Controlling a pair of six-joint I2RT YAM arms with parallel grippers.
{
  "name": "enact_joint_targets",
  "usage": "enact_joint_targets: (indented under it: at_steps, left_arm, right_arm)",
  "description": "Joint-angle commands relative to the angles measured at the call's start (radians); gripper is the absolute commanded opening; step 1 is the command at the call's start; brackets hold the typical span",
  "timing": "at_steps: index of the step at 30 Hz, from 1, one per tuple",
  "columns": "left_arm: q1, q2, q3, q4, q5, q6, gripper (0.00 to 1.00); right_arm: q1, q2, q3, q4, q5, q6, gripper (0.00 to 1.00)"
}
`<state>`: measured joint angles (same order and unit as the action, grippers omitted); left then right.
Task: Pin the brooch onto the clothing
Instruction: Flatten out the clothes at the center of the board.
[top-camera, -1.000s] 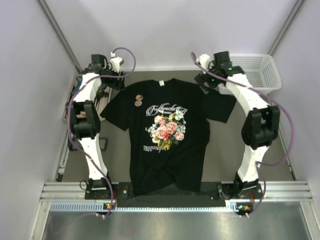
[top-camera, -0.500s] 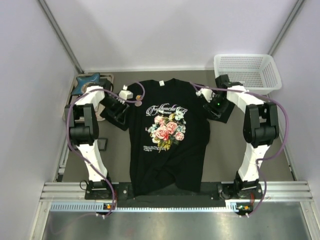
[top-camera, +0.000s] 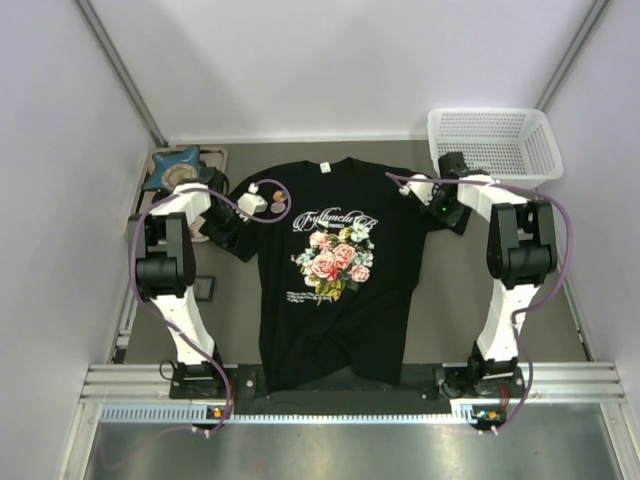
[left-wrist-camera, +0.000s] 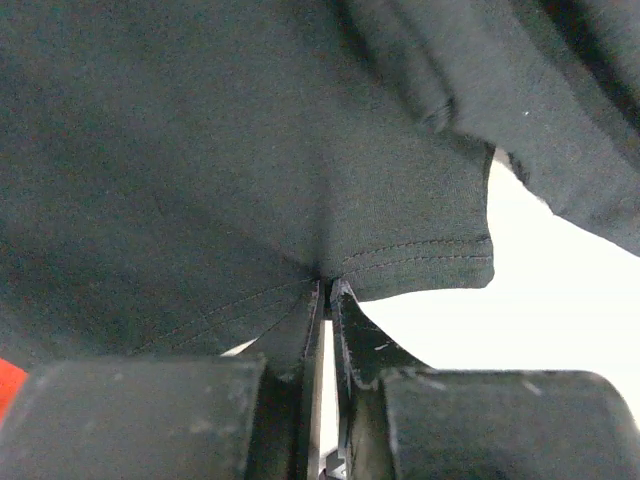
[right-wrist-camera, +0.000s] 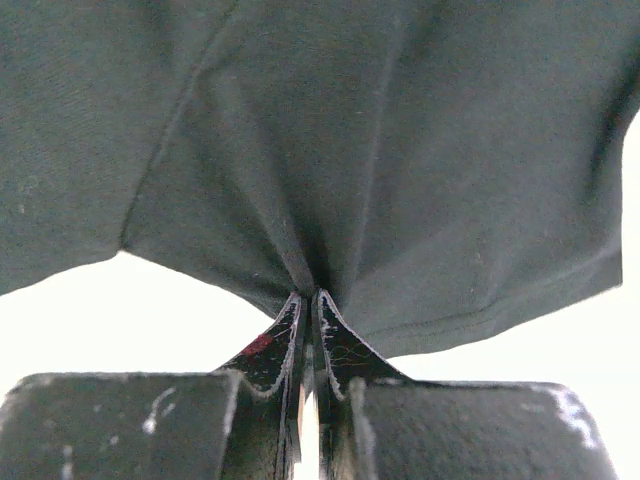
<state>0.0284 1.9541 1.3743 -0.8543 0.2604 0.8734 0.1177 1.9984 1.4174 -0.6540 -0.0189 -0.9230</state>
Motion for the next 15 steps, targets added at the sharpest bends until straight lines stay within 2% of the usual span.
enact_joint_targets:
  at_steps: [1, 2, 6, 7, 9, 10, 11, 12, 14, 15]
  left_arm:
    - [0.051, 0.026, -0.034, -0.022, -0.118, 0.061, 0.03]
    - [0.054, 0.028, -0.029, -0.023, -0.124, 0.067, 0.00]
    - [0.070, 0.026, -0.018, -0.022, -0.153, 0.090, 0.00]
    - [0.076, 0.025, -0.015, -0.023, -0.154, 0.088, 0.00]
    - [0.076, 0.016, 0.012, -0.051, -0.121, 0.087, 0.00]
    - [0.076, 0.005, 0.028, -0.077, -0.086, 0.093, 0.17]
    - [0.077, -0.012, 0.038, -0.092, -0.049, 0.095, 0.29]
    - [0.076, -0.053, 0.052, -0.118, 0.038, 0.095, 0.38]
    - [0.067, -0.114, 0.084, -0.143, 0.112, 0.081, 0.50]
    - [0.067, -0.132, 0.097, -0.164, 0.163, 0.067, 0.52]
  right_arm:
    - [-0.085, 0.053, -0.011, 0.057, 0.091, -0.076, 0.00]
    - [-0.087, 0.046, -0.008, 0.059, 0.092, -0.082, 0.00]
    - [-0.089, 0.031, -0.003, 0.059, 0.079, -0.094, 0.00]
    - [-0.089, 0.030, -0.002, 0.057, 0.077, -0.093, 0.03]
    - [-0.085, 0.014, 0.006, 0.036, 0.053, -0.083, 0.21]
    - [-0.082, 0.001, 0.012, 0.007, 0.037, -0.082, 0.32]
    - [-0.078, -0.031, 0.020, -0.022, 0.022, -0.080, 0.47]
    - [-0.069, -0.058, 0.020, -0.077, -0.027, -0.076, 0.55]
    - [-0.059, -0.117, 0.006, -0.125, -0.073, -0.073, 0.68]
    - [-0.049, -0.186, 0.002, -0.181, -0.113, -0.068, 0.70]
